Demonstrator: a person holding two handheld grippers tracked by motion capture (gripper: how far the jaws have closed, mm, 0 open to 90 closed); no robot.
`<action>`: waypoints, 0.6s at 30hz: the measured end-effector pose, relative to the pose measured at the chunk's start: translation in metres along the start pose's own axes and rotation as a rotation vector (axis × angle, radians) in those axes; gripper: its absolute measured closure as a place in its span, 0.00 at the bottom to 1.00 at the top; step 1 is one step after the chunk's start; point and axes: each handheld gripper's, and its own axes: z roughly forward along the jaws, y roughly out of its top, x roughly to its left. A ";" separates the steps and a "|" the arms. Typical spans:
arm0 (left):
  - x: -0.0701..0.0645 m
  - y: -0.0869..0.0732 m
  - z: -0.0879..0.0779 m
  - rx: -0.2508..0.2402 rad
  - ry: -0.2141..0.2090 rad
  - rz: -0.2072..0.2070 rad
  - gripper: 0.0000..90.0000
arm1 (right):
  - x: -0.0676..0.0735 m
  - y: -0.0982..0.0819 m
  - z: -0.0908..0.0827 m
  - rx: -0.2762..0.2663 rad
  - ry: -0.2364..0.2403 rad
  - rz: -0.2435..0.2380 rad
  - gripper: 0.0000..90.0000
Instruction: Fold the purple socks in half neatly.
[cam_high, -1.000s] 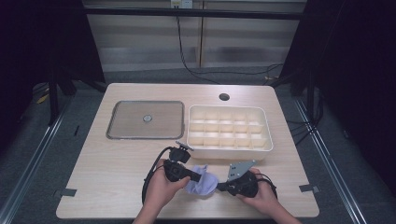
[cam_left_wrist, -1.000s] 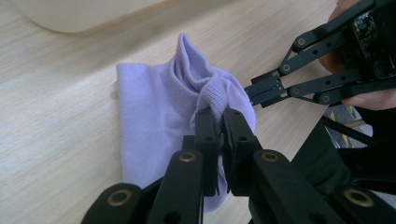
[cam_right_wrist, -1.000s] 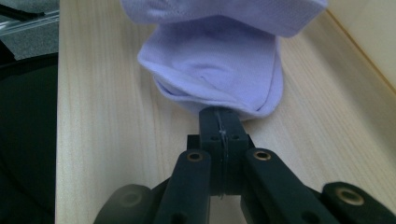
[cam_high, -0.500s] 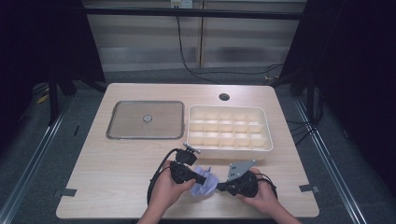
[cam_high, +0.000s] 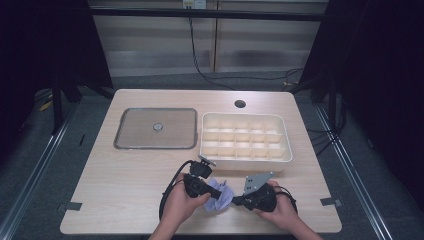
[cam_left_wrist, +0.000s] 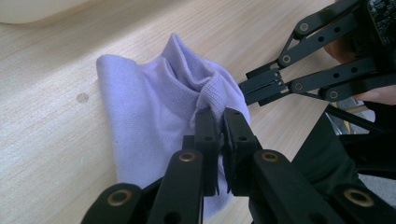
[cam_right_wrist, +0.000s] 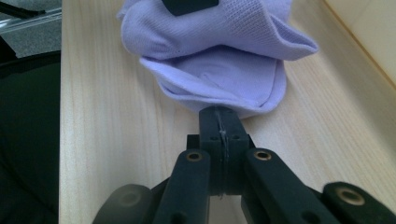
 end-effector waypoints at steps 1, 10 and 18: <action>0.000 0.000 0.000 -0.001 0.000 -0.002 0.95 | 0.000 0.000 0.000 0.002 0.000 -0.002 1.00; 0.000 0.000 -0.001 -0.011 0.006 -0.010 0.95 | -0.001 -0.002 -0.003 0.013 -0.002 0.015 1.00; -0.002 0.001 -0.001 -0.009 0.000 0.013 0.95 | -0.004 -0.004 -0.005 0.012 0.000 0.040 1.00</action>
